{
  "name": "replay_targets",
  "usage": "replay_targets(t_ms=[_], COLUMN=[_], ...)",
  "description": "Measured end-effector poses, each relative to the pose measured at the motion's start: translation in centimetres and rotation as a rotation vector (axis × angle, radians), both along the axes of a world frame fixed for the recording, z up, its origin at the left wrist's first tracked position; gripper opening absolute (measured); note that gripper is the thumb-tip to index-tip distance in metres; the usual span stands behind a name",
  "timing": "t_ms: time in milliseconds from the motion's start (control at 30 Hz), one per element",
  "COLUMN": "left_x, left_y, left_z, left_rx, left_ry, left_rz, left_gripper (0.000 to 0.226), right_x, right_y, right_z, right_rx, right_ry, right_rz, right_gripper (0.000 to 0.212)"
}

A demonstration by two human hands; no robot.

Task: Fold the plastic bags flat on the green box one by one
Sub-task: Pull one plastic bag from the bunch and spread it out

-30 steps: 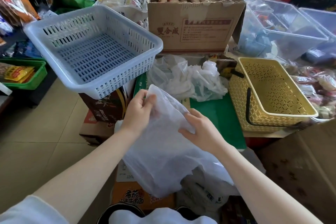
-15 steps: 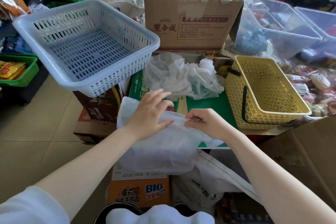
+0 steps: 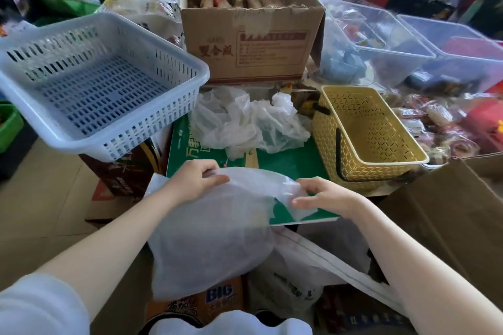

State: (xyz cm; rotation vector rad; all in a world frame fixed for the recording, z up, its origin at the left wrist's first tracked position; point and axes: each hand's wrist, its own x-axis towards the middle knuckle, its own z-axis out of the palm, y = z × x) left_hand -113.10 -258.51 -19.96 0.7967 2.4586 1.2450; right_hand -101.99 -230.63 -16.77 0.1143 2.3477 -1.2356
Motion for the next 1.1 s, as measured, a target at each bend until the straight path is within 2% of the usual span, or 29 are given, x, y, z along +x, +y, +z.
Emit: replay_targets(t_ms=[100,167,233,300,367,433,500,567,633,733,900,1000,1100], left_x=[-0.3,-0.6,-0.9,-1.1,-1.2,-1.2,-1.1,-0.7,-0.2,0.3,-0.2,-0.6,-1.3], left_y=[-0.6,-1.1,-1.9,-2.7,-3.3,-3.5,-3.3,-2.7,-1.8,-1.1,-2.8,-4.1,-5.6], left_z=[0.1,0.0,-0.4,-1.0,-1.5,-1.8,-1.7,-1.2,-0.3,1.0,1.0,0.9,0.2], left_rx=[0.055,0.028,-0.048,-0.118,-0.210,-0.302,-0.348,-0.386,-0.368,-0.207,-0.111,-0.210,-0.399], left_ry=[-0.044,-0.047,-0.018,0.010,0.022,0.023,0.038,0.117,0.198,0.271,0.290,0.238,0.134], left_rz=[0.046,0.051,0.038,0.003,-0.050,-0.090,-0.114,-0.153,-0.196,-0.214,-0.142,-0.129,-0.132], left_gripper=[0.057,0.059,0.060,0.062,0.060,0.057,0.055,0.052,0.047,0.043,0.045,0.045,0.047], right_x=[-0.1,-0.4,-0.7,-1.1,-1.9,-2.9,-3.5,-3.9,-4.2,-4.6,-5.6,-6.0,-6.2], right_y=[0.1,0.6,1.3,1.7,1.9,1.5,0.0,-2.2,-5.0,-8.1,-8.6,-8.0,-6.8], right_z=[-0.1,0.3,0.6,0.7,0.2,0.0,0.3,0.2,0.6,0.9,0.6,0.2,0.1], right_rx=[-0.142,-0.364,-0.473,-0.283,0.140,0.487,0.722,0.857,0.707,0.451,0.350,0.344,0.448], right_ry=[0.069,0.071,0.069,0.076,0.126,0.195,0.205,0.306,0.520,0.589,0.363,0.309,0.307], right_rz=[-0.139,-0.308,-0.398,-0.373,-0.257,-0.224,-0.236,-0.120,0.072,0.332,0.350,0.318,0.242], right_gripper=[0.010,0.015,0.016,0.025,0.032,0.022,0.013,0.039,0.047,0.027,0.014,0.010,0.011])
